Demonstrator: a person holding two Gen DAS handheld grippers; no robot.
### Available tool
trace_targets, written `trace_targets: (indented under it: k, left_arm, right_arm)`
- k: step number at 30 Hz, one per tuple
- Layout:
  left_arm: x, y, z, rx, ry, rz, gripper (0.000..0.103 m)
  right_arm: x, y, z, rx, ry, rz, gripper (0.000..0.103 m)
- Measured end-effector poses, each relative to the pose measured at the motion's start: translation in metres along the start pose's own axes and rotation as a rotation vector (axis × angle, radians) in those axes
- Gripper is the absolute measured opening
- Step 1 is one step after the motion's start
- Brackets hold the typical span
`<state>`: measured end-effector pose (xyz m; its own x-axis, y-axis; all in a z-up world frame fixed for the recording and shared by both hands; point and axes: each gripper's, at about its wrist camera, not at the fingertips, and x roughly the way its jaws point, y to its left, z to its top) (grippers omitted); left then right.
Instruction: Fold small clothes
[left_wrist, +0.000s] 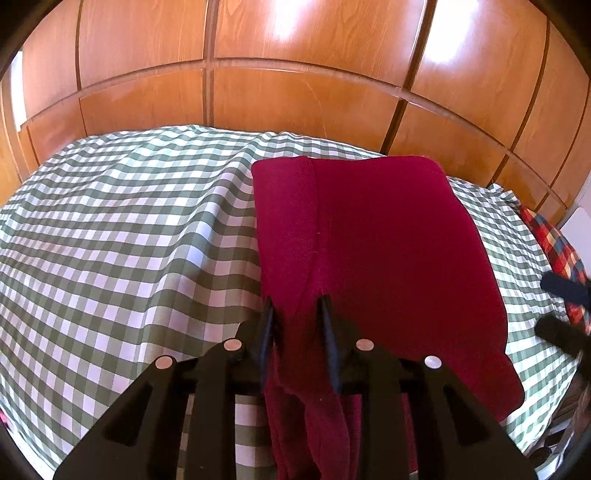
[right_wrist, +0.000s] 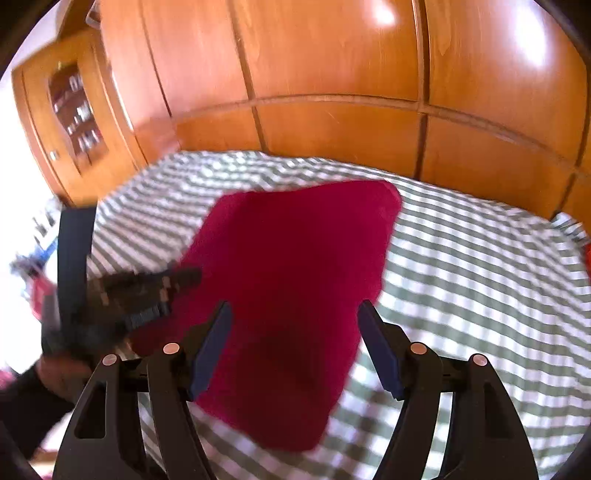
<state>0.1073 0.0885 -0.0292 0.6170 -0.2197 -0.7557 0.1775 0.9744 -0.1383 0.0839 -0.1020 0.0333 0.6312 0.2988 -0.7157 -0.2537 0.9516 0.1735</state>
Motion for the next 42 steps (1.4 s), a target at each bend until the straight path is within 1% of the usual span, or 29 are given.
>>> trace_targets:
  k: [2, 3, 5, 7, 8, 10, 11, 13, 15, 19, 20, 21, 23, 27, 31, 37, 40, 42]
  left_arm:
    - [-0.002, -0.002, -0.001, 0.008, -0.013, 0.015, 0.023]
    - [-0.002, -0.003, -0.001, 0.010, -0.020, 0.022, 0.022]
    - [-0.007, -0.005, -0.001, 0.017, -0.047, 0.045, 0.022]
    - [-0.010, -0.007, -0.001, 0.031, -0.066, 0.075, 0.021]
    - [-0.009, -0.008, -0.001, 0.034, -0.067, 0.082, 0.021]
    - [-0.005, -0.009, -0.001, 0.040, -0.059, 0.103, 0.021]
    - [-0.002, -0.010, -0.002, 0.045, -0.053, 0.114, 0.021]
    - [0.004, -0.012, -0.004, 0.049, -0.043, 0.130, 0.021]
    - [0.006, -0.013, -0.004, 0.051, -0.046, 0.147, 0.021]
    - [0.005, -0.011, -0.003, 0.033, -0.041, 0.128, 0.024]
    - [0.005, -0.011, -0.003, 0.034, -0.042, 0.128, 0.025]
    - [0.003, -0.011, -0.003, 0.035, -0.044, 0.130, 0.026]
    - [0.001, -0.011, -0.002, 0.035, -0.049, 0.135, 0.029]
    - [-0.004, -0.008, -0.002, 0.027, -0.060, 0.138, 0.036]
    - [-0.006, -0.005, -0.004, 0.009, -0.061, 0.137, 0.038]
    - [-0.010, -0.003, -0.008, 0.002, -0.068, 0.137, 0.039]
    - [-0.013, -0.003, -0.011, 0.003, -0.072, 0.144, 0.041]
    - [-0.013, -0.003, -0.012, 0.001, -0.073, 0.146, 0.041]
  right_arm:
    - [0.013, -0.006, 0.014, 0.029, -0.007, 0.034, 0.069]
    - [0.021, -0.008, 0.021, 0.040, 0.001, 0.053, 0.064]
    - [0.045, -0.015, 0.032, 0.067, 0.037, 0.077, 0.062]
    - [0.073, -0.021, 0.039, 0.079, 0.078, 0.053, 0.061]
    - [0.093, -0.025, 0.041, 0.077, 0.108, 0.033, 0.060]
    - [0.119, -0.028, 0.040, 0.054, 0.146, -0.023, 0.060]
    - [0.128, -0.028, 0.040, 0.047, 0.153, -0.031, 0.061]
    - [0.133, -0.027, 0.041, 0.048, 0.149, -0.032, 0.061]
    - [0.130, -0.027, 0.041, 0.039, 0.144, -0.034, 0.061]
    - [0.124, -0.031, 0.038, 0.051, 0.109, -0.018, 0.062]
    - [0.123, -0.031, 0.038, 0.053, 0.102, -0.017, 0.065]
    - [0.119, -0.032, 0.037, 0.055, 0.095, -0.016, 0.072]
    - [0.113, -0.030, 0.036, 0.057, 0.081, -0.011, 0.078]
    - [0.097, -0.028, 0.028, 0.069, 0.064, -0.011, 0.081]
    - [0.076, -0.033, 0.009, 0.101, 0.055, 0.002, 0.081]
    - [0.039, -0.044, -0.036, 0.169, 0.074, 0.069, 0.081]
    - [0.021, -0.042, -0.061, 0.170, 0.089, 0.098, 0.081]
    - [0.016, -0.039, -0.072, 0.155, 0.101, 0.098, 0.081]
